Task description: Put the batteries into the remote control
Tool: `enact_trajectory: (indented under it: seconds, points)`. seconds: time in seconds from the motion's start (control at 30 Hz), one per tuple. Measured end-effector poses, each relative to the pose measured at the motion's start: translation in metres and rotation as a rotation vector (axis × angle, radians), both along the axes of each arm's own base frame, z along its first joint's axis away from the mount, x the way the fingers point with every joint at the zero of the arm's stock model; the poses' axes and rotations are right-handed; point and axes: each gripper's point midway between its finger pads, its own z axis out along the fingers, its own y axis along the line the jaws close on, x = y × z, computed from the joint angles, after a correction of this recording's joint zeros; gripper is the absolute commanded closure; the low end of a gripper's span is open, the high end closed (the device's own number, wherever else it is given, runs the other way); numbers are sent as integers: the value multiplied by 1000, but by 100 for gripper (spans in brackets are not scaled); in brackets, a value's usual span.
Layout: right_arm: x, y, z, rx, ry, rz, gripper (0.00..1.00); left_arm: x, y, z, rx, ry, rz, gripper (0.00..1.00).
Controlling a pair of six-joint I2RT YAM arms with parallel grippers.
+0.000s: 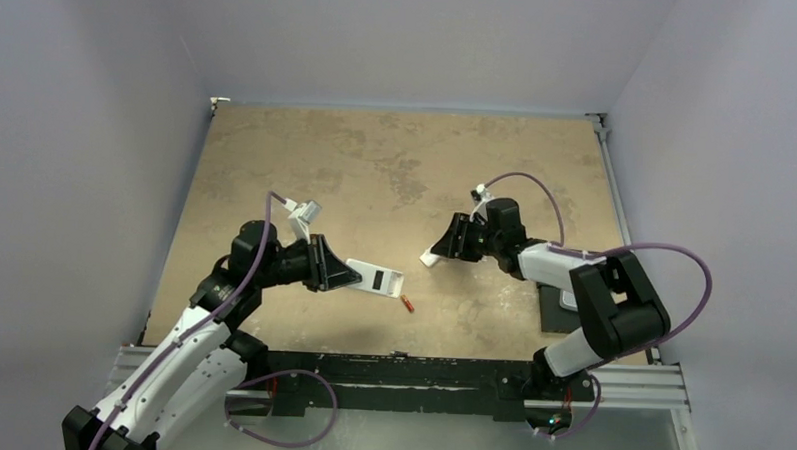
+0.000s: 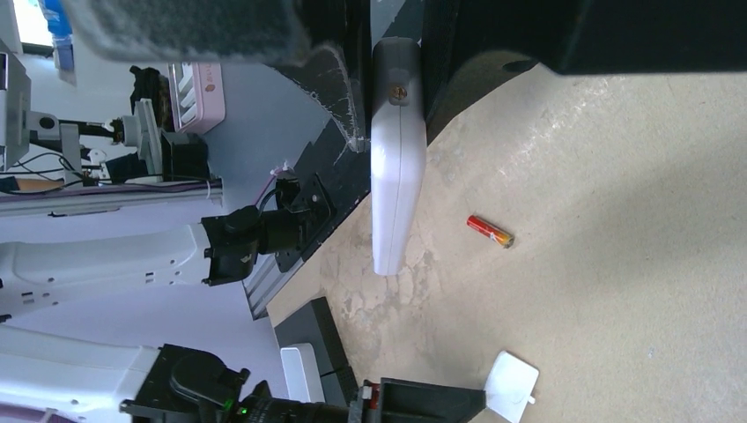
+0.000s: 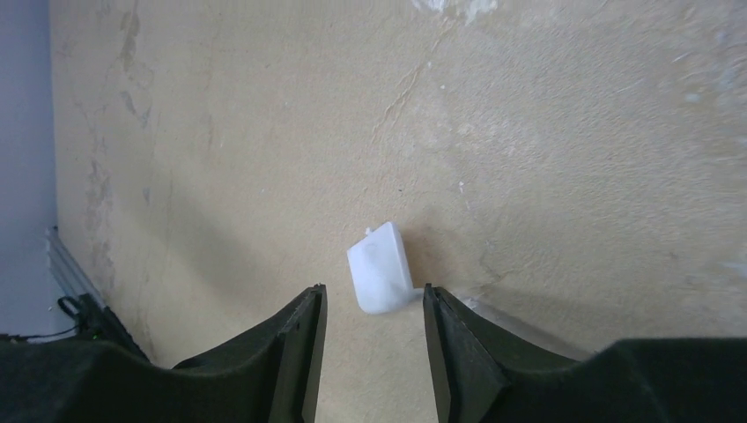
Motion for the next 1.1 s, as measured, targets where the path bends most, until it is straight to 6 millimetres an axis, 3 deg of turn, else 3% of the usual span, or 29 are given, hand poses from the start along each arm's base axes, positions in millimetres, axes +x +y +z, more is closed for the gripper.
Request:
enact_trajectory:
  seconds: [0.27, 0.6, 1.1]
  points:
    - [3, -17, 37, -59, -118, -43, 46, 3, 0, -6, 13, 19, 8, 100]
    - [-14, -25, 76, -61, -215, -23, 48, 9, 1, -11, 24, 27, 39, 100]
    - [-72, 15, 63, -89, -182, 164, 46, 7, 13, -62, 35, 186, 172, 100]
